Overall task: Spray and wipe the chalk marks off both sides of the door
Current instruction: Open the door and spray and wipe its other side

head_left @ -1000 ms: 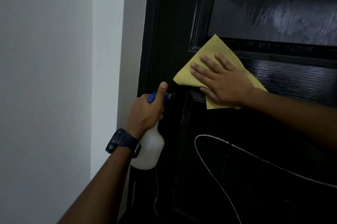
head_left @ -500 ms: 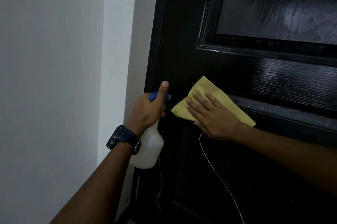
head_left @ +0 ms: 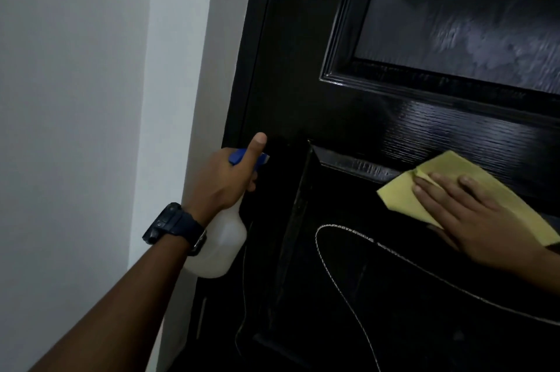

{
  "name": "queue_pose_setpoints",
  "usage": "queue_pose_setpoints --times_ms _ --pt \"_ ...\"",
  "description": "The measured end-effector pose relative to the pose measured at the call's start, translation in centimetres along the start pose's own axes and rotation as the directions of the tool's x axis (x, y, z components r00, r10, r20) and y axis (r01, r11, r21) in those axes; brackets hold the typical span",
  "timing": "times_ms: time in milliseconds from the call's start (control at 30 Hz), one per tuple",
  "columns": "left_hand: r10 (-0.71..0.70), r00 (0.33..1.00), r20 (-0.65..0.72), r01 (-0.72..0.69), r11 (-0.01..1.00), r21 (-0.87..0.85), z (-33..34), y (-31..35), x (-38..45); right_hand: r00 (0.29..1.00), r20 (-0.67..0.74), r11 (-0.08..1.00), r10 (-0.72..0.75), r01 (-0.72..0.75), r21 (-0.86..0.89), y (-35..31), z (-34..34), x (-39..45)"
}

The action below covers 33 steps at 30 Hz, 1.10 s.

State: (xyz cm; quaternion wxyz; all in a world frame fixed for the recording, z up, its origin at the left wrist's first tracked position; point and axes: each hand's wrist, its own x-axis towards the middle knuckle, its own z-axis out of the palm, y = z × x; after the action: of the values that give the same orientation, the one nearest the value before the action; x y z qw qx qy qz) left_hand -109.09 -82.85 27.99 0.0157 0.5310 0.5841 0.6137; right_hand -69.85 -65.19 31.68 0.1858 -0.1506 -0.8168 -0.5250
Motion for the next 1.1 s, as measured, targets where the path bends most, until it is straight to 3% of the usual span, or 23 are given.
queue_pose_setpoints --times_ms 333,700,900,1100 --pt "-0.022 0.996 0.085 0.018 0.999 0.049 3.4 -1.0 -1.6 0.997 0.07 1.0 0.03 -0.03 -0.002 0.9 0.4 -2.5" --pt "-0.045 0.999 0.024 0.045 0.999 -0.021 4.2 -1.8 -2.3 0.982 0.019 0.983 0.186 -0.185 -0.004 1.7 1.5 -9.1" --pt "-0.047 0.997 0.066 0.052 0.996 -0.066 5.1 -1.8 -2.5 0.929 -0.005 0.928 0.371 -0.371 0.035 1.5 2.3 -16.8" --pt "-0.05 0.995 0.088 0.058 0.994 -0.097 5.5 -1.1 -2.9 0.847 -0.001 0.834 0.532 -0.524 0.176 1.0 1.8 -16.7"
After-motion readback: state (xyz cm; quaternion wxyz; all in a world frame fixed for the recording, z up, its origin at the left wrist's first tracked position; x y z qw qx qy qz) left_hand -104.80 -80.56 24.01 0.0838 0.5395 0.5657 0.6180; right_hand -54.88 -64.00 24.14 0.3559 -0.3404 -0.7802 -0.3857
